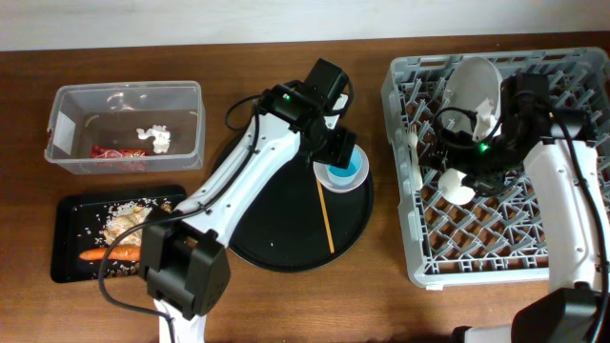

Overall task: Sort waste into correct bins and load items into the dishwasher rack
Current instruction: 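Grasp the blue cup from the pink bowl with the left gripper and lift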

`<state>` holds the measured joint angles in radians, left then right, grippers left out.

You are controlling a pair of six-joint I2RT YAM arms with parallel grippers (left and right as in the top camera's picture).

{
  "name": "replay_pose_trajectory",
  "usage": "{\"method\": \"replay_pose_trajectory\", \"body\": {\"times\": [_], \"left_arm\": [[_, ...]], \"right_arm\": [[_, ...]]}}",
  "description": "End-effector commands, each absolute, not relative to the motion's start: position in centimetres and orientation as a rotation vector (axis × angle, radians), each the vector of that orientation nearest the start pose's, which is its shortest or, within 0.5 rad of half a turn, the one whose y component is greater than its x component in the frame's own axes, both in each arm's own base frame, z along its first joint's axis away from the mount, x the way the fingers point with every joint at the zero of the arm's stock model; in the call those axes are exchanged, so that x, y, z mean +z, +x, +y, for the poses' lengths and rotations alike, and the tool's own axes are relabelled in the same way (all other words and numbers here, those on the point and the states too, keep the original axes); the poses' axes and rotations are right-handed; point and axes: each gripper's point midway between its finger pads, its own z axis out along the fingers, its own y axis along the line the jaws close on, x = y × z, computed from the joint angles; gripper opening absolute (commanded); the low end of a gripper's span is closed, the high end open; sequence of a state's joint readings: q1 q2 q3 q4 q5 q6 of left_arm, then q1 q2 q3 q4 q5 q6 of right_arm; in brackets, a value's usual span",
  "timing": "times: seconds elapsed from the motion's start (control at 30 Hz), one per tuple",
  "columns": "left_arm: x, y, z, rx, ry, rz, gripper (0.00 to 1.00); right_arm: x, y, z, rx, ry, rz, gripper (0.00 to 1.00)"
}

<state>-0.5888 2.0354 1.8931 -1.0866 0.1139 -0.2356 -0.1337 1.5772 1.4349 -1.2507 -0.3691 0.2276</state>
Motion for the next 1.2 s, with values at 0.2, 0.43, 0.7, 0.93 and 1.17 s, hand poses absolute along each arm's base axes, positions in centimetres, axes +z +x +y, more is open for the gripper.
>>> {"method": "replay_pose_trajectory", "body": {"times": [0.2,0.43,0.7,0.93,1.17], "left_arm": [[10.3,40.7,-27.5,-0.225,0.250,2.851,0.71],[8.2,40.2,-29.4,-0.271,0.263,2.879,0.47],[8.0,40.7,-30.0,-0.284,0.246,2.861,0.21],[8.2,40.7,-29.8,-0.282,0.242,2.864,0.01],[16.7,41.1,-26.8,-0.422,0.089,2.761,0.00]], "right_arm": [[16.7,32.0,2.3,0.577,0.459,2.895,0.99],[16.7,32.0,2.3,0.578,0.459,2.895,0.99],[16.7,32.0,2.3,0.578,0.459,2.895,0.99],[16.7,32.0,2.3,0.578,0.459,2.895,0.99],[17.5,32.1,4.0,0.739,0.440,2.868,0.99]]}}
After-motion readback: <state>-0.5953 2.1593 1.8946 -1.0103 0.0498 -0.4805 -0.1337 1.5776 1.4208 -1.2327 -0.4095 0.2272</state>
